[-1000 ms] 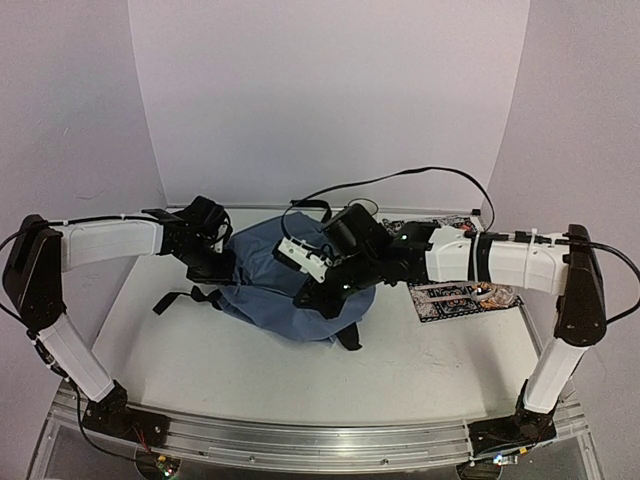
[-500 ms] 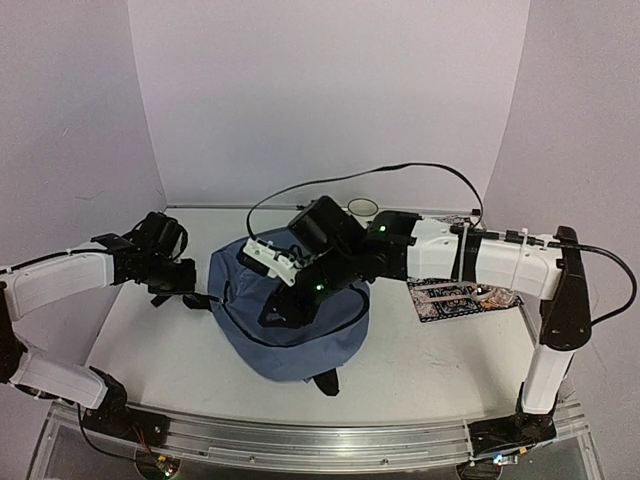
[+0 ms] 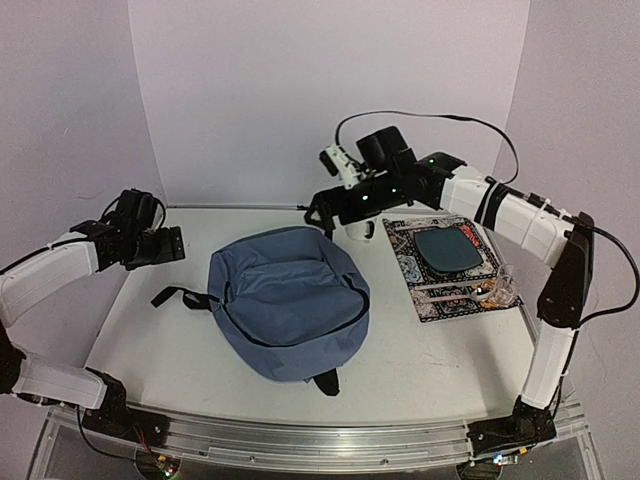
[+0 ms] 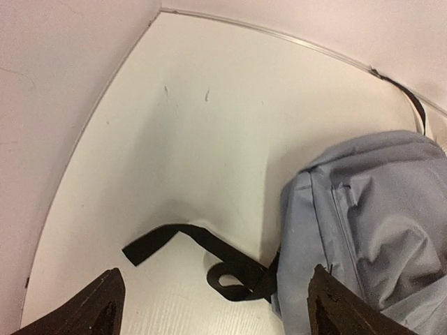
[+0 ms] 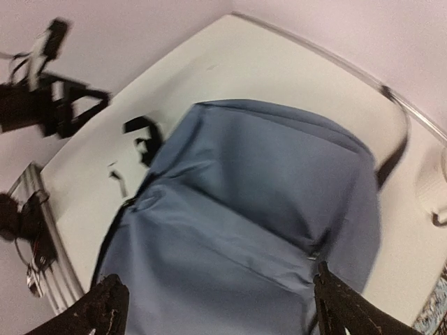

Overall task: Pack the student bag
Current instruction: Reset both arms

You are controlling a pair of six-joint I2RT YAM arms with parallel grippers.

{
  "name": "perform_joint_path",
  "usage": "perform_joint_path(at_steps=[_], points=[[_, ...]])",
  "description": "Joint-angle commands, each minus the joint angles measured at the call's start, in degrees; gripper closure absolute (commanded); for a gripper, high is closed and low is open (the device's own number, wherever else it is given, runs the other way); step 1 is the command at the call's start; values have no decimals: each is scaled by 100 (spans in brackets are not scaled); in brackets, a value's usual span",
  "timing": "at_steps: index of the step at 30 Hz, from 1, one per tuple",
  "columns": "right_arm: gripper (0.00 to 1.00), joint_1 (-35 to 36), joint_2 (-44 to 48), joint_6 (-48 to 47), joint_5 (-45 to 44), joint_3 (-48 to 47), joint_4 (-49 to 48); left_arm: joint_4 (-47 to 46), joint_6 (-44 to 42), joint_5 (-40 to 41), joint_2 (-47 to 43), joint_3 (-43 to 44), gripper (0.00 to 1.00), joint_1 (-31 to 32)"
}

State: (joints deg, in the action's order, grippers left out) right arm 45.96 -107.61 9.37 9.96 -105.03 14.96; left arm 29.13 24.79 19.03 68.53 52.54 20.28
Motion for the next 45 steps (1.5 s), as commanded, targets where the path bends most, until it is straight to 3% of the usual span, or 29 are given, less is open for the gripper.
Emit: perform_joint_path(at_steps=[1,10,15,26,34,45], points=[[2,-791,312,559,-821,253,-62,-363,-132,-376,-229,446,1,-687],[2,-2405,2561,1250,-2021,2223,-886,-559,283,-1300,-958,561,1,-2185],[2,-2714,4218,1149,-3214,3346,-1130,-519,349,-1025,-1415,1026,1,-2265],[2,-2715,7164,-12,-4035,4406,-1317,-480,-499,240,-2677,1803,0,-2263],[2,-2717,7801,-191,-3968,4717,-1452,-1038,-479,455,-3590,869,1,-2258],[2,-2719,7859,85,-3933,5195,-1724,-1161,-615,599,-3823,177,1,-2259]])
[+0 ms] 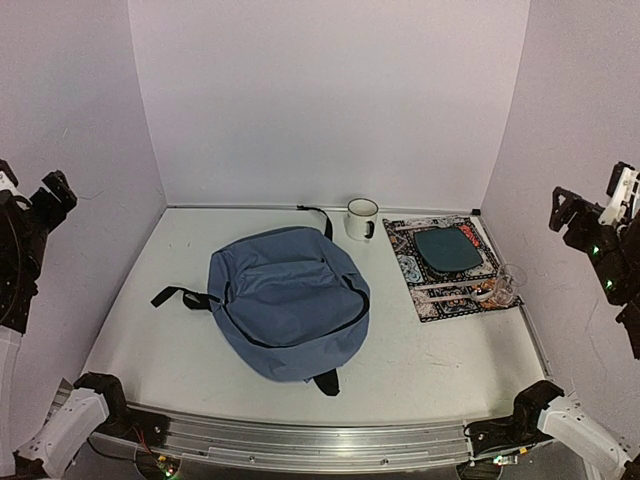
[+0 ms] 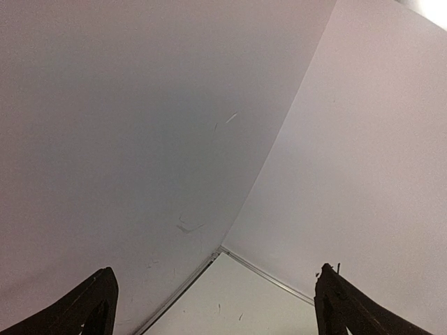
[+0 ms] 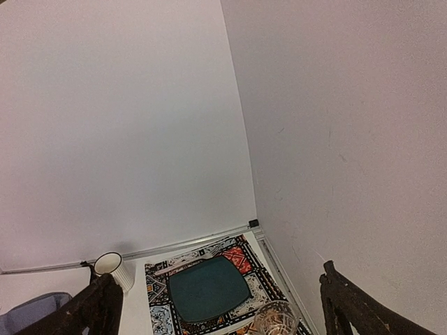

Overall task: Pack the student bag
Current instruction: Reset both arms

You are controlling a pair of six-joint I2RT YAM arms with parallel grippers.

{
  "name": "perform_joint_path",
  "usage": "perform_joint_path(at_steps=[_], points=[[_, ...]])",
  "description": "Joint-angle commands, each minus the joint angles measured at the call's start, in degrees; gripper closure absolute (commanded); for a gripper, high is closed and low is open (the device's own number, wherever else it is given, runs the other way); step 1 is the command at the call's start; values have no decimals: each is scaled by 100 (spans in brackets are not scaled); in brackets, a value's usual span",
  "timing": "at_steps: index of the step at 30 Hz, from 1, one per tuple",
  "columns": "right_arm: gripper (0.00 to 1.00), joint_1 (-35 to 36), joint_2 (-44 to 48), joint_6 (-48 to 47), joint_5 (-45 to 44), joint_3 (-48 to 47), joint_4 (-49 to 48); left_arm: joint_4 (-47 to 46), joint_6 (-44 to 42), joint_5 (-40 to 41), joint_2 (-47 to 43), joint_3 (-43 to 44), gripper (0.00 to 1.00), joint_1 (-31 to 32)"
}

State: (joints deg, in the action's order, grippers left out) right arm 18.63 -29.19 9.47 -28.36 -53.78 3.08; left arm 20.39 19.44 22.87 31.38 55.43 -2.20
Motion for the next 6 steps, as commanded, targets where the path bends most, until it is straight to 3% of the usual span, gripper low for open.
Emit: perform_joint_path(at_steps=[1,6], points=[[2,16,-1,74,-106,75,-542,-291,-58,233,-131,-162,1,-13],[2,14,-42,66,-100,105,-598,-290,-54,256,-181,-225,1,-15]])
